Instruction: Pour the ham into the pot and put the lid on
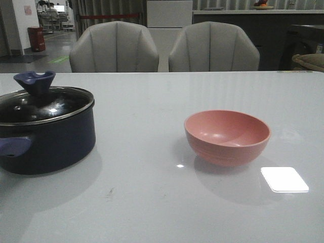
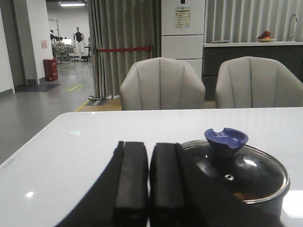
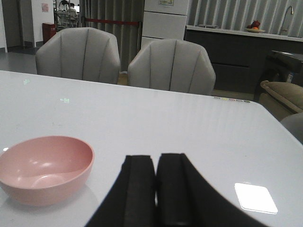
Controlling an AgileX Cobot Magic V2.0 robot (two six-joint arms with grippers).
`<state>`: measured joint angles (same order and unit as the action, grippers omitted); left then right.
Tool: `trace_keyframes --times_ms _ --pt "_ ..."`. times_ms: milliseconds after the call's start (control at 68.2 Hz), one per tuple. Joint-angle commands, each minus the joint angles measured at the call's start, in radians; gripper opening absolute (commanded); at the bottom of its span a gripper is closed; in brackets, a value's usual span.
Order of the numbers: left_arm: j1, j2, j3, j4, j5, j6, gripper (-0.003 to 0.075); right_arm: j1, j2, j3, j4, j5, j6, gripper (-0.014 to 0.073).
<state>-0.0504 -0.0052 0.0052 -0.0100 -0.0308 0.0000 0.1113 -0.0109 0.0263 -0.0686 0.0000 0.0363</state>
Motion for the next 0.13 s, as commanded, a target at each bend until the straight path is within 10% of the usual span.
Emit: trace_keyframes --times_ms 0,117 --pt "0.002 -0.006 0.022 -0.002 -0.073 -0.014 0.0113 0.001 -0.019 -0.005 -0.014 -0.079 -0.002 0.0164" --pt "0.002 -0.006 0.022 -0.002 -0.073 -0.014 0.0113 0.001 -0.019 -0.005 -0.014 -0.079 -0.002 0.0164"
